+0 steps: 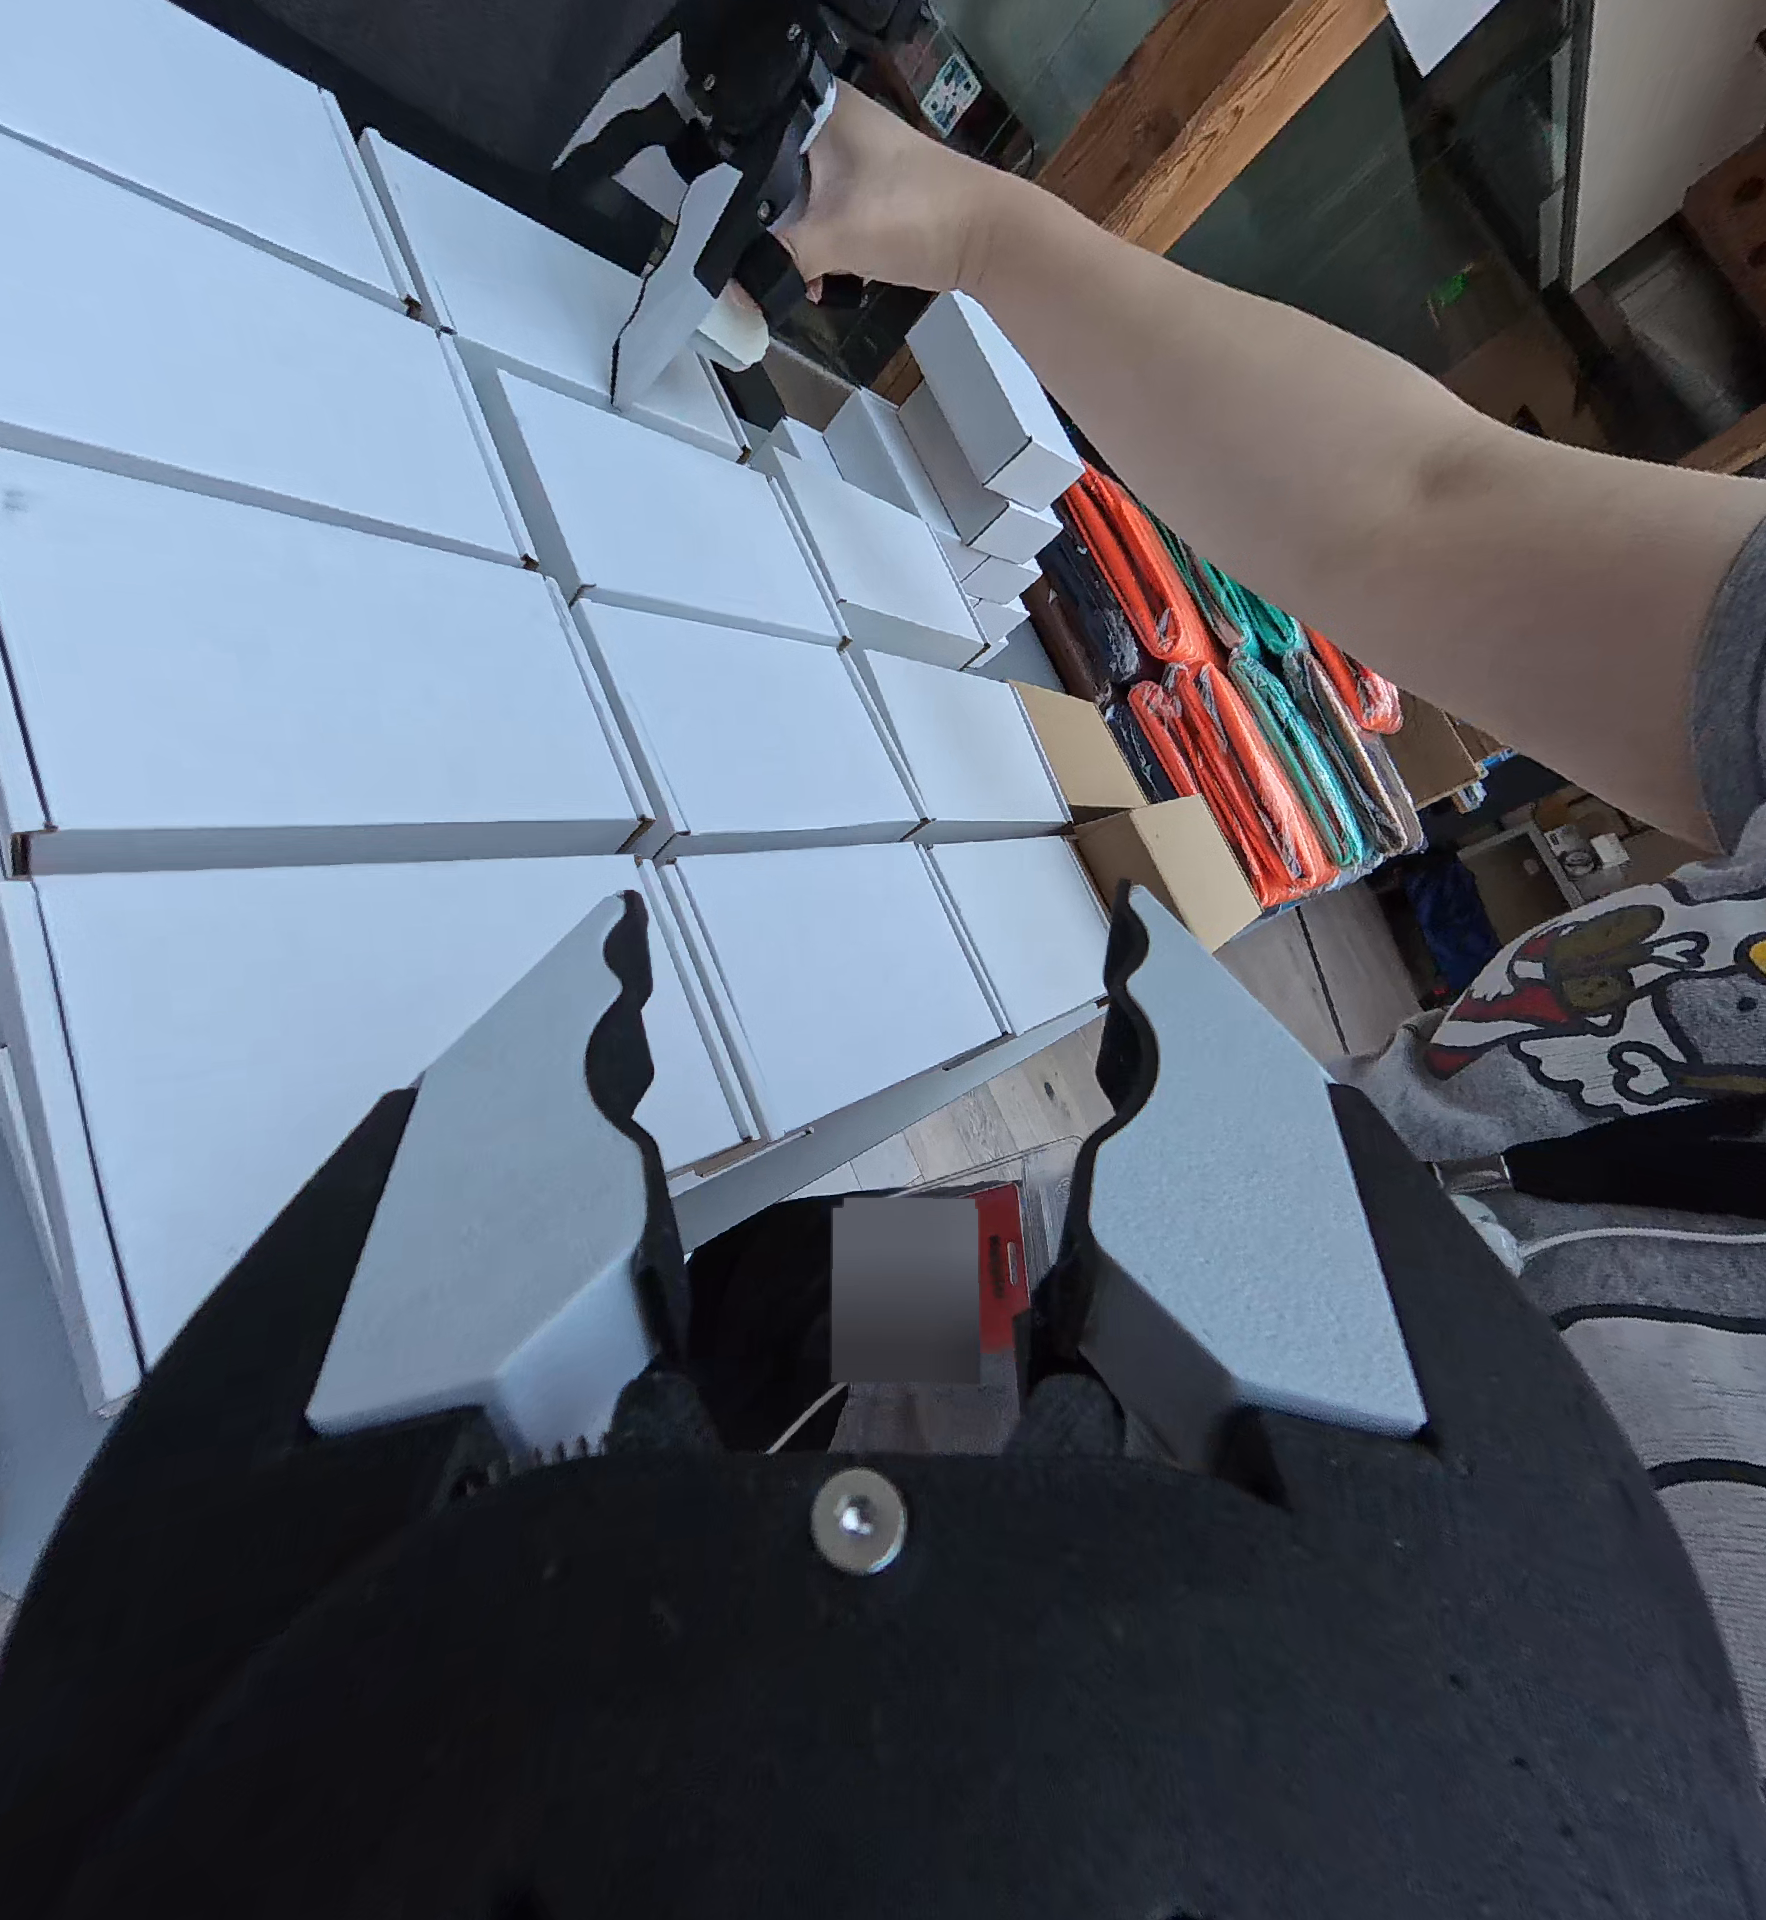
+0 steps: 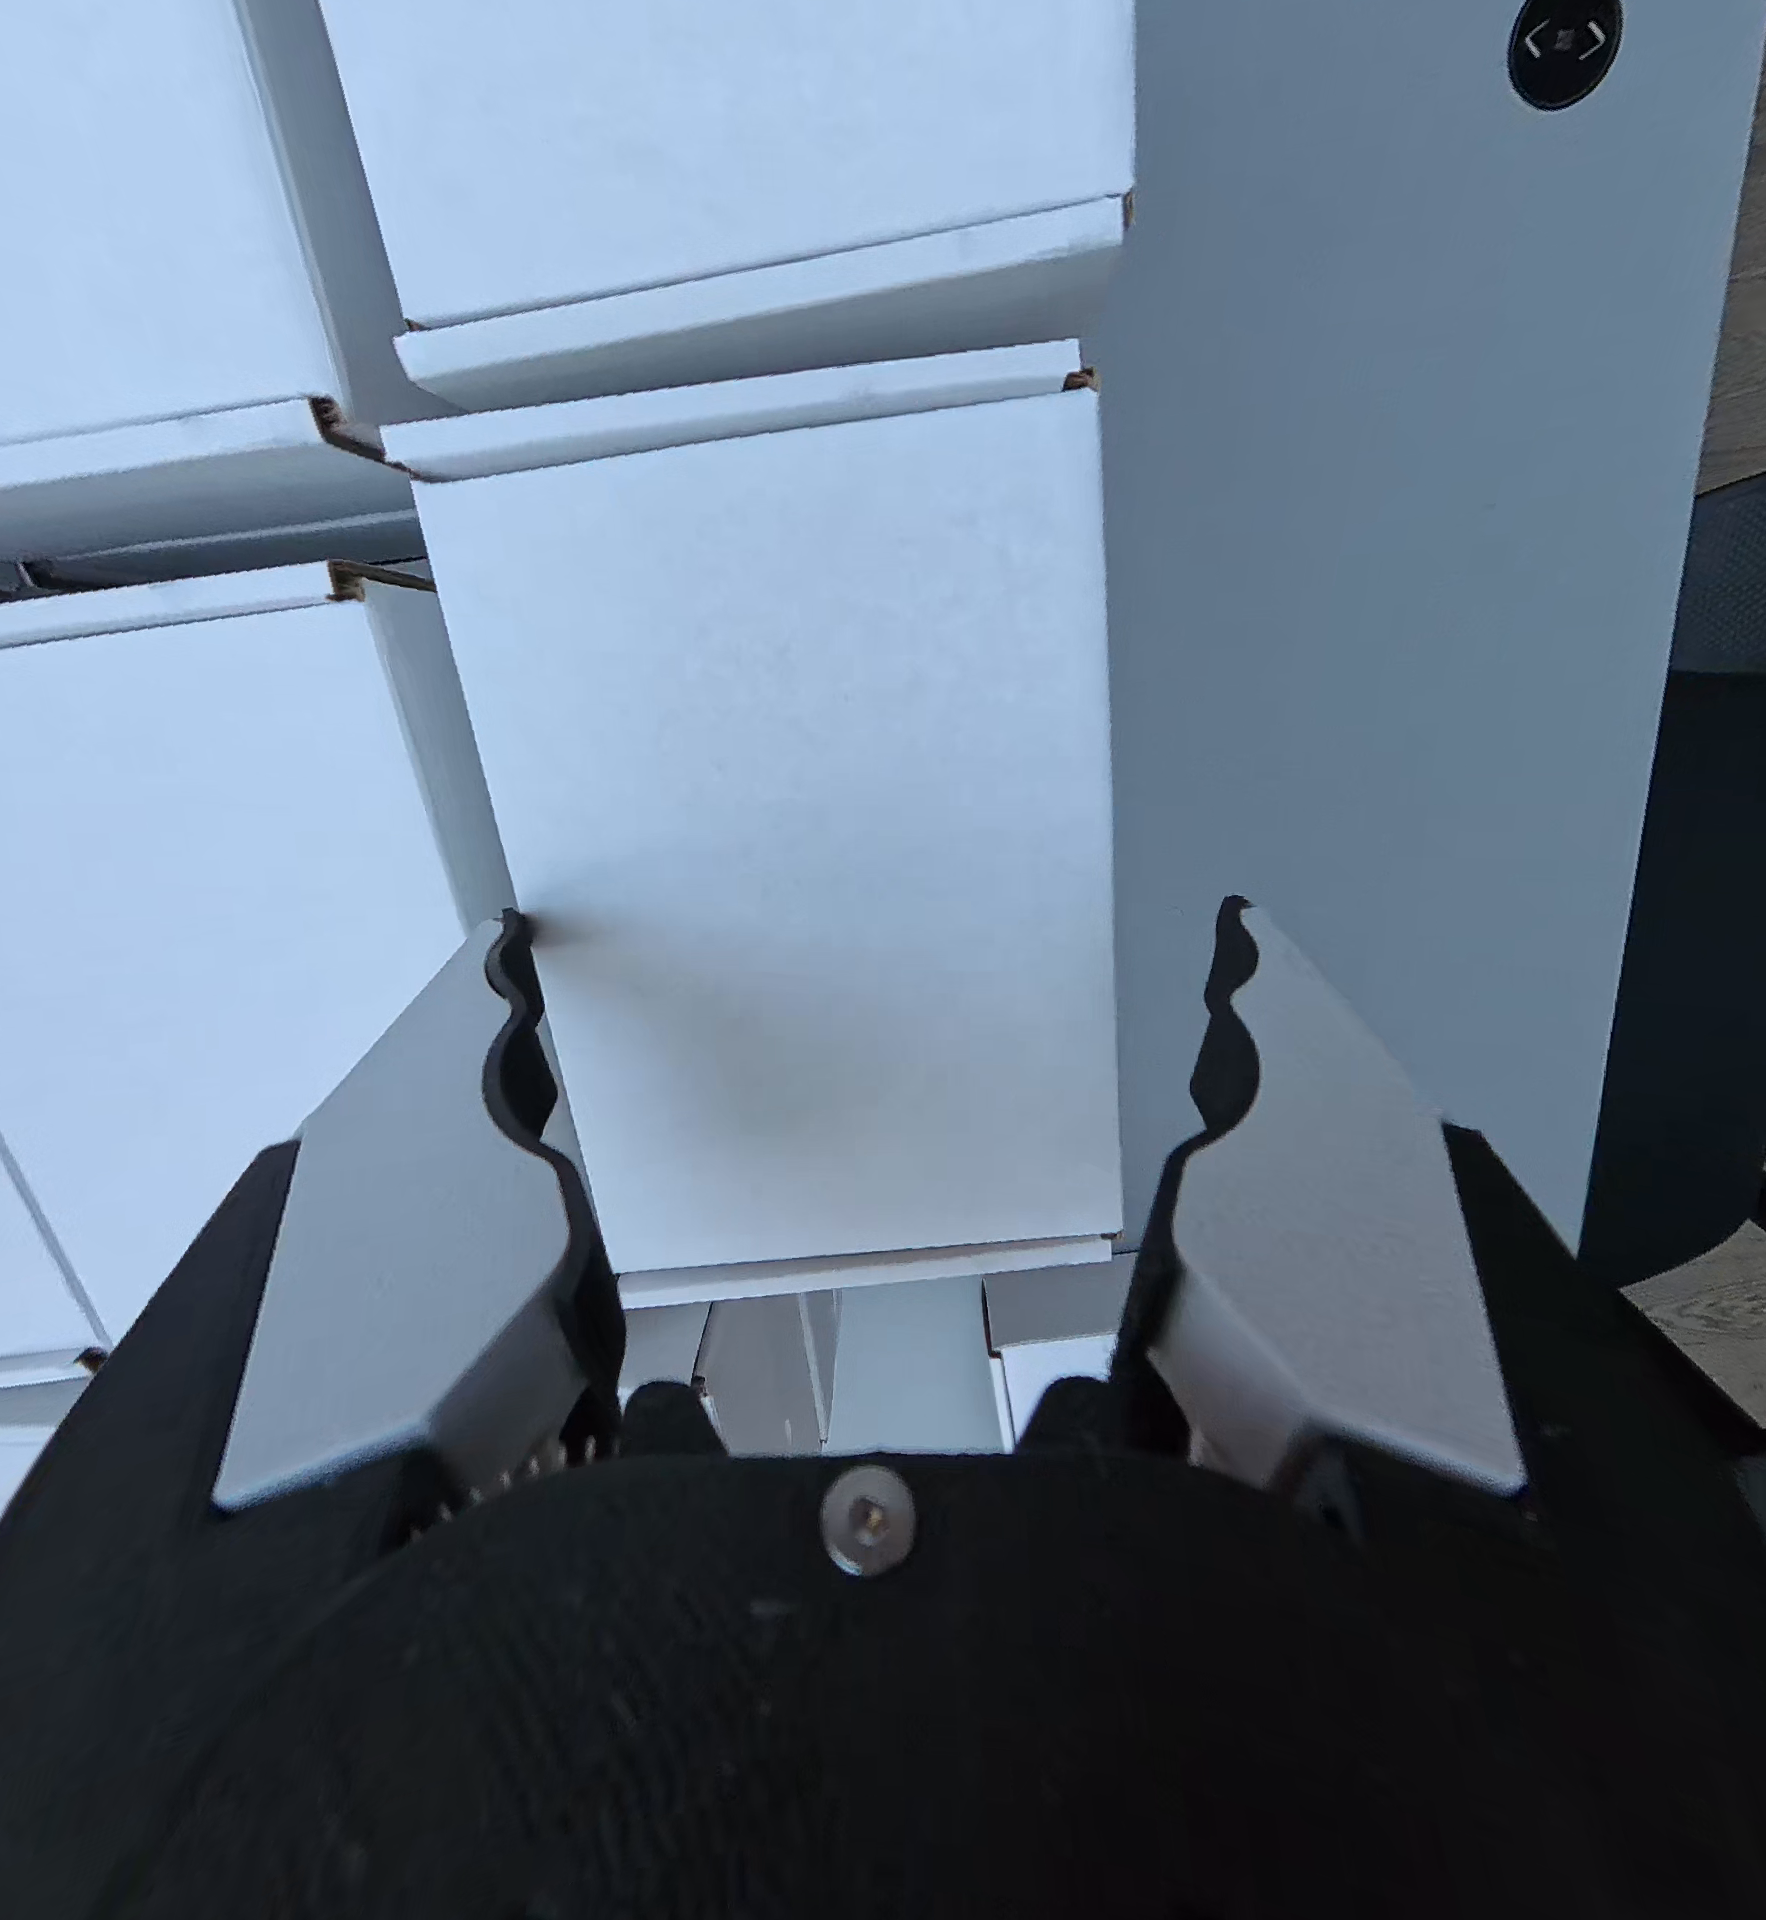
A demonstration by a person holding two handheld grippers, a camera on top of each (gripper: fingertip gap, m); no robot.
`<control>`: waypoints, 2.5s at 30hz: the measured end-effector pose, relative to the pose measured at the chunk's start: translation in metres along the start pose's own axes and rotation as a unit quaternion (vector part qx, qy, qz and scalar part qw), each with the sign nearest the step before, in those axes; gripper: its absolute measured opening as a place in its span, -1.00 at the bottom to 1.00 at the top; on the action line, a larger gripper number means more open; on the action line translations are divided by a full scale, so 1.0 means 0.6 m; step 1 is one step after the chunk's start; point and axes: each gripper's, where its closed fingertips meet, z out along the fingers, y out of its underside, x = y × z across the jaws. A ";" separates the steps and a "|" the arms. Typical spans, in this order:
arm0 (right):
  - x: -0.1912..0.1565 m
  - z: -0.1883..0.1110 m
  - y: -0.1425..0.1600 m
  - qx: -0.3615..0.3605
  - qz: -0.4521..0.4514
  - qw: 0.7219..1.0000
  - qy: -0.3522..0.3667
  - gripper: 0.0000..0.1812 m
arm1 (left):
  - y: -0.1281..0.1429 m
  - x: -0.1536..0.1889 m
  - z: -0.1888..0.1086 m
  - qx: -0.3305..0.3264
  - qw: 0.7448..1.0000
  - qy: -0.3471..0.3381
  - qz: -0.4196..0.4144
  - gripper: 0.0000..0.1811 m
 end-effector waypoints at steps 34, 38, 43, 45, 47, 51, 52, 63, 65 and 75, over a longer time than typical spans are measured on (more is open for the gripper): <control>0.036 -0.244 0.081 0.069 0.074 0.981 0.168 0.34 | -0.014 0.061 0.113 -0.063 0.994 0.081 0.034 -0.05; 0.068 -0.419 0.203 0.138 0.198 0.949 0.203 0.34 | -0.012 0.098 0.159 -0.074 0.991 0.098 0.046 -0.05; 0.160 -0.575 0.510 0.133 0.423 0.862 0.245 0.34 | 0.007 0.162 0.218 -0.076 0.991 0.092 0.067 -0.05; 0.182 -0.584 0.622 0.113 0.496 0.828 0.237 0.34 | 0.020 0.189 0.246 -0.070 0.992 0.083 0.066 -0.05; 0.194 -0.568 0.700 0.112 0.558 0.796 0.205 0.34 | 0.036 0.217 0.276 -0.063 0.994 0.077 0.054 -0.04; 0.212 -0.494 0.792 0.099 0.618 0.766 0.146 0.34 | 0.054 0.283 0.343 -0.045 0.995 0.086 0.039 -0.05; 0.217 -0.474 0.806 0.097 0.628 0.761 0.134 0.34 | 0.054 0.295 0.361 -0.045 0.994 0.082 0.048 -0.05; 0.265 -0.351 0.848 0.117 0.632 0.757 0.120 0.34 | 0.024 0.402 0.546 -0.075 0.986 0.068 0.129 -0.03; 0.272 -0.347 0.847 0.121 0.625 0.761 0.126 0.34 | 0.004 0.395 0.584 -0.073 0.988 0.060 0.122 -0.07; 0.275 -0.324 0.847 0.137 0.630 0.752 0.133 0.34 | -0.173 0.250 0.950 -0.090 0.994 0.021 0.062 -0.07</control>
